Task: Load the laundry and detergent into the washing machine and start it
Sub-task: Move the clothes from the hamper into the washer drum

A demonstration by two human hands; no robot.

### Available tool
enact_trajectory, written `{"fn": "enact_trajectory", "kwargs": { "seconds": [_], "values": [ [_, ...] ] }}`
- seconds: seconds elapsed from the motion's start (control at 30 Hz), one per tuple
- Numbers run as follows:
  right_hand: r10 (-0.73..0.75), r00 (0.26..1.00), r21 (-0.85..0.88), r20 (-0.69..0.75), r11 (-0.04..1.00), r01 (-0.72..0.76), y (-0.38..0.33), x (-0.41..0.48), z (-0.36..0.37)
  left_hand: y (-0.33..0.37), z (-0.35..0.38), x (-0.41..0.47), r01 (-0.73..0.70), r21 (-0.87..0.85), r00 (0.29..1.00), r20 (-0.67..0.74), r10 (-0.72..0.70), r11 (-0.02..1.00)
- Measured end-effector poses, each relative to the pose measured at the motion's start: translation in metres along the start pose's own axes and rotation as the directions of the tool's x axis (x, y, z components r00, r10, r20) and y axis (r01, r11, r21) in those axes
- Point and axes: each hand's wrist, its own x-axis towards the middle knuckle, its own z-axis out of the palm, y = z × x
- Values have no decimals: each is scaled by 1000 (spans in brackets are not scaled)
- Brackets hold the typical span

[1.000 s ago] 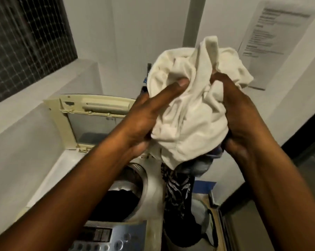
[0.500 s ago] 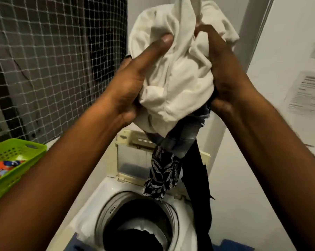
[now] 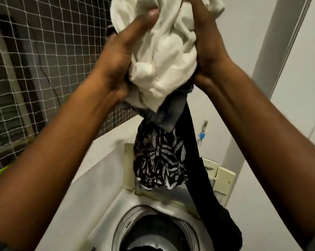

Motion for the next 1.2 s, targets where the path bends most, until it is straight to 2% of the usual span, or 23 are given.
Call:
{"fn": "enact_trajectory", "kwargs": {
  "seconds": [0.07,0.17,0.27,0.47,0.57,0.67,0.8,0.9,0.97,1.07,1.2],
  "values": [
    [60,998,-4,-34,998,-60,27,-12,-16,-28,-5,-10,72,8,996,-52,-72,997],
    [183,982,95,-47,979,-178,79,-39,-41,-78,-11,-36,170,15,974,-151,-166,985],
    [311,938,97,-153,949,-299,123,-74,-59,-120,-8,-65,273,-7,944,-189,-269,962],
    [512,824,126,-244,859,-496,187,-152,-93,-191,-15,-124,452,-4,881,-154,-447,892],
    [545,810,154,-219,839,-523,218,-192,-102,-229,-27,-158,503,-2,853,-157,-498,864],
    [570,805,81,-162,821,-565,253,-222,-109,-270,-42,-191,567,-20,805,-201,-558,824],
    [712,687,-30,-146,691,-722,313,-267,-114,-326,-66,-242,721,21,666,-301,-683,693],
    [757,609,-166,-237,586,-793,352,-300,-111,-362,-82,-278,826,82,553,-309,-774,558],
    [768,572,-263,-287,511,-818,369,-321,-109,-380,-84,-294,846,169,532,-318,-785,506],
    [785,530,-301,-321,446,-843,395,-347,-110,-400,-86,-312,855,258,513,-288,-809,450],
    [809,464,-369,-360,333,-867,409,-363,-109,-416,-90,-325,894,287,423,-284,-860,345]
  ]
}}
